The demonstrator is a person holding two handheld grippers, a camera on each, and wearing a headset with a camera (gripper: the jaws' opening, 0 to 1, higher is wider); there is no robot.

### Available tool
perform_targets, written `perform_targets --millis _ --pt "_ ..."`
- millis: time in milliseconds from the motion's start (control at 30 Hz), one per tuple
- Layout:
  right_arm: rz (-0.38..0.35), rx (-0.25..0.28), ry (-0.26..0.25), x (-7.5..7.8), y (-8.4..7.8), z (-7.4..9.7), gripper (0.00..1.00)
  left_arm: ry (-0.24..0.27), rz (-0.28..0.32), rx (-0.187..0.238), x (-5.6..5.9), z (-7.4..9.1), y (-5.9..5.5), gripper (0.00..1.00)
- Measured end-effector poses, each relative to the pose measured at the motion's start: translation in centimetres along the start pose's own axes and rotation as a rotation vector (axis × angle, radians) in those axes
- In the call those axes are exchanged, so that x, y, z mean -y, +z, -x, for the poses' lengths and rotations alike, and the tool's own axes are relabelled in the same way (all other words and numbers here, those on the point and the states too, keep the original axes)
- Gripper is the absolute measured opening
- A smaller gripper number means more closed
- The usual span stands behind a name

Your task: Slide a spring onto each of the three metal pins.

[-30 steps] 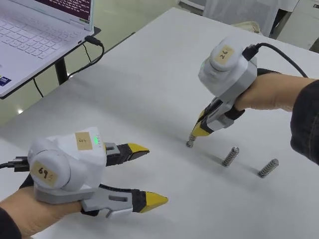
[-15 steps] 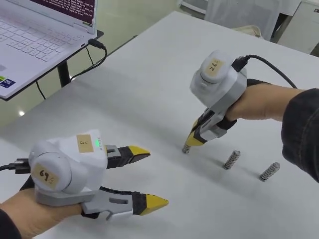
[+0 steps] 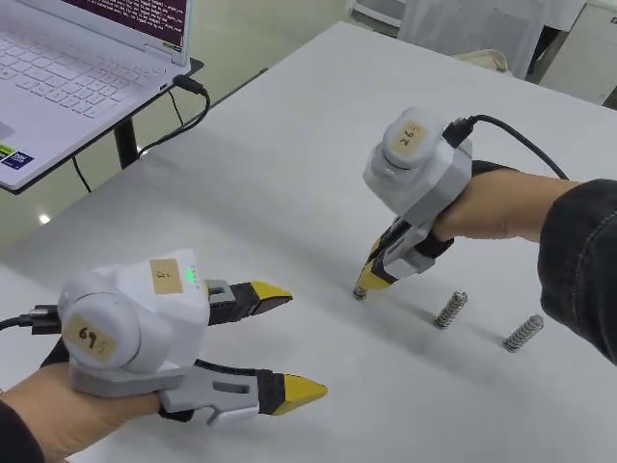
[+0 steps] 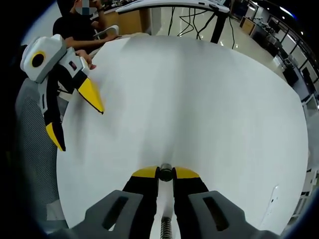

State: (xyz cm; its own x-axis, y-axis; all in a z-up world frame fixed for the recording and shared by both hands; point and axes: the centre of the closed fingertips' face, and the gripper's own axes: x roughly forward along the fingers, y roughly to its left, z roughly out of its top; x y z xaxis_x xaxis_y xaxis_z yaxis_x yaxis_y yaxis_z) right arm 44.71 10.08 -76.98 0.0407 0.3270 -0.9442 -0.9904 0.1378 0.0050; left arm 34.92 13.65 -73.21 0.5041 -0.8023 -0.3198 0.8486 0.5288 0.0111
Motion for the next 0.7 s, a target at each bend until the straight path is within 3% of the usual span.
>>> perform_targets --millis 400,700 --pt "0.003 0.007 0.003 -0.57 -0.01 0.10 0.12 0.000 0.001 0.002 -0.06 0.02 -0.01 0.52" --pt "-0.011 0.036 -0.005 -0.28 -0.03 0.65 0.23 -0.003 0.000 0.000 -0.05 -0.15 0.06 0.52"
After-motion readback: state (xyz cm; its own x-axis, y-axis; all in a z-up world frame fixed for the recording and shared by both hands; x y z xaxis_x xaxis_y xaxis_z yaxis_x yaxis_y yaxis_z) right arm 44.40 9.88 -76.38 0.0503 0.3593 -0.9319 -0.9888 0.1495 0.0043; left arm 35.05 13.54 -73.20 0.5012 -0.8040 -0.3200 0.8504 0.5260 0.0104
